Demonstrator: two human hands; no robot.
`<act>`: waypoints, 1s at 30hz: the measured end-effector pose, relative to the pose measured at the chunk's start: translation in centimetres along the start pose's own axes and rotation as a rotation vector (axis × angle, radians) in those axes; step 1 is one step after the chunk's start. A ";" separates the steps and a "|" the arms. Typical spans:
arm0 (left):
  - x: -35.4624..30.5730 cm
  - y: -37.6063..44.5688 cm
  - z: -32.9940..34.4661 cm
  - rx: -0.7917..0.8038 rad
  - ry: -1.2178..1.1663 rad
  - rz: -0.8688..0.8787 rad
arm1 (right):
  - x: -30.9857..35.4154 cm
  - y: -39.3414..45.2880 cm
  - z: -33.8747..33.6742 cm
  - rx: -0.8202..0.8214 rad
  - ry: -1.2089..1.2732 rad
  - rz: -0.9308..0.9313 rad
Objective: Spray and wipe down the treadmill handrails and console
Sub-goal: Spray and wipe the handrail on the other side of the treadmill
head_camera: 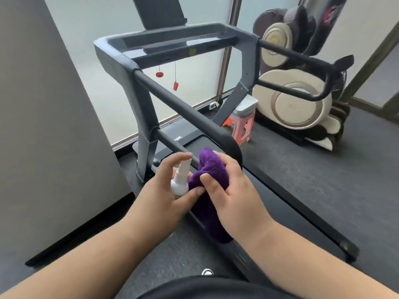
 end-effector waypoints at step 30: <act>7.0 12.8 -1.7 -0.386 0.111 -0.170 | -2.6 20.0 2.5 0.451 -0.771 -0.155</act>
Point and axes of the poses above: each hand's wrist, its own y-axis towards the middle knuckle, its own z-axis out of the palm, x = y × z, the point moved 9 cm from there along y, towards the middle knuckle
